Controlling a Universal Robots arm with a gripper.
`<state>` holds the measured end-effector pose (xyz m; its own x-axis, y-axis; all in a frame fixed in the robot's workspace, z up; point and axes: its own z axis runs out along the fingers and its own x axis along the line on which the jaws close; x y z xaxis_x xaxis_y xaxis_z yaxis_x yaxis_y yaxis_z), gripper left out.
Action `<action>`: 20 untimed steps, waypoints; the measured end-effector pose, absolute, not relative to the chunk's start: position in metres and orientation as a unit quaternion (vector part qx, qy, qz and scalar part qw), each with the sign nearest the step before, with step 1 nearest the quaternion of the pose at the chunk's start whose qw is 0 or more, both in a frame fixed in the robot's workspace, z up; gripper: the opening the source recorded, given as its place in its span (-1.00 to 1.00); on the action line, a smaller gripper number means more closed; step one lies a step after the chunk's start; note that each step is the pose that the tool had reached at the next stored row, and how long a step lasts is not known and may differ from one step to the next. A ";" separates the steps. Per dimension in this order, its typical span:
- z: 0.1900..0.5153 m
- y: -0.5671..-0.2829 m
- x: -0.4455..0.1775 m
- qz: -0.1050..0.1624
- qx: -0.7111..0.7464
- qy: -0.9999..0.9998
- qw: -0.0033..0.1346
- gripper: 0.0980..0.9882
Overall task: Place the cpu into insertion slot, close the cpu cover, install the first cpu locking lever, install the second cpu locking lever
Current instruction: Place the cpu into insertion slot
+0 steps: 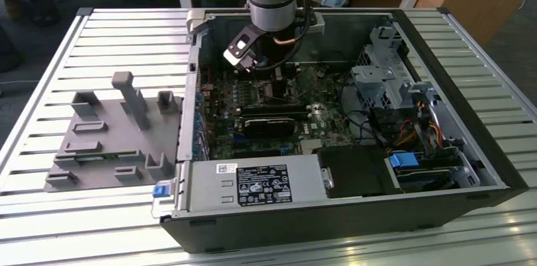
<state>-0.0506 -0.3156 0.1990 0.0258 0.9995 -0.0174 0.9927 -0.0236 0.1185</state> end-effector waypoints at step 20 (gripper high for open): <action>0.194 -0.314 -0.051 0.035 0.715 0.697 0.048 -0.01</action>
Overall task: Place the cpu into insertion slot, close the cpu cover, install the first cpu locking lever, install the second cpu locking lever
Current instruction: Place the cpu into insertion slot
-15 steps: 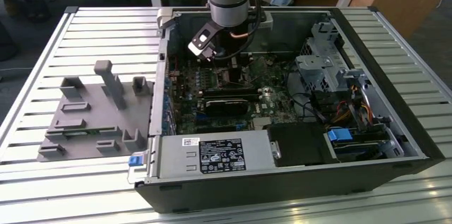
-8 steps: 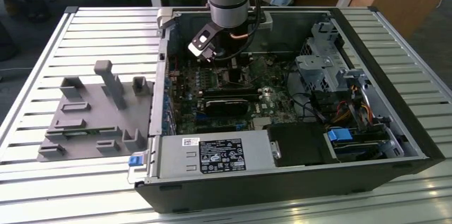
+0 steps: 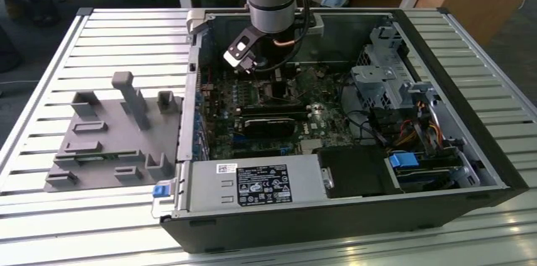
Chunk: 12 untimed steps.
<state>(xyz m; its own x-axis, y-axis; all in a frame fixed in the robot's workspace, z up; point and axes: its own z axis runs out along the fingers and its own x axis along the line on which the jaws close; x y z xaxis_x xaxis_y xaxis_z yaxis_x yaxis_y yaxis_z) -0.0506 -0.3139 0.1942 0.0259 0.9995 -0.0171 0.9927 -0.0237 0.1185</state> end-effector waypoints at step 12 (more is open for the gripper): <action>0.197 -0.314 -0.051 0.035 0.715 0.697 0.048 0.26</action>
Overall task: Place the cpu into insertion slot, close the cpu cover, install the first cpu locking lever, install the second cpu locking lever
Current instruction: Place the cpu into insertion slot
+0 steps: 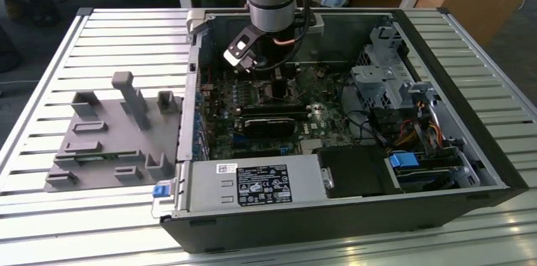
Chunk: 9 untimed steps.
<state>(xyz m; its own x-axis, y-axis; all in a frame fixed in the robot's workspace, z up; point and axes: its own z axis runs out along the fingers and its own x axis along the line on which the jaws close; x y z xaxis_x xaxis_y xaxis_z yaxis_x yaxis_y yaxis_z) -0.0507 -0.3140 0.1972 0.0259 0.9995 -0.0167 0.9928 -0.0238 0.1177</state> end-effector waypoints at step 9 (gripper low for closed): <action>0.204 -0.314 -0.047 0.026 0.715 0.698 0.038 -0.31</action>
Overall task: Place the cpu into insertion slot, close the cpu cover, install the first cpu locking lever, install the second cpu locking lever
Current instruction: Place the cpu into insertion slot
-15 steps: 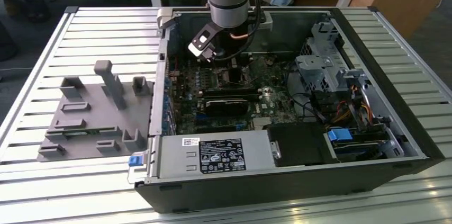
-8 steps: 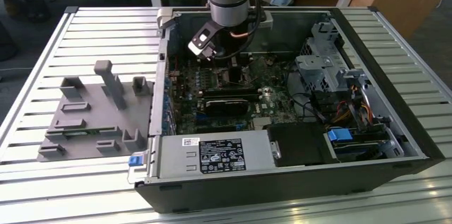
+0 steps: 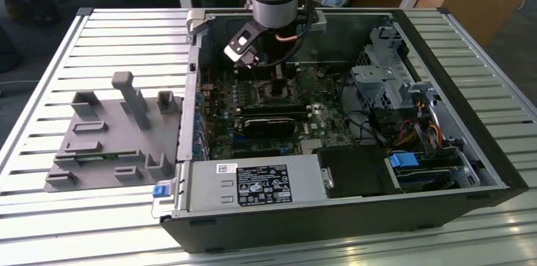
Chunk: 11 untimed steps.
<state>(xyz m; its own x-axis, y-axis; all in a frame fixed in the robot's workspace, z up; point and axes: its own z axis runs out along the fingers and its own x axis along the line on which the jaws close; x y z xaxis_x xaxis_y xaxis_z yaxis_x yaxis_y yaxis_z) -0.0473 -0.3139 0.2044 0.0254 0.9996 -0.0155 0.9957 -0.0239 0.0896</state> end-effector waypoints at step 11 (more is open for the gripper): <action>0.206 -0.314 -0.045 0.020 0.715 0.698 0.032 -0.97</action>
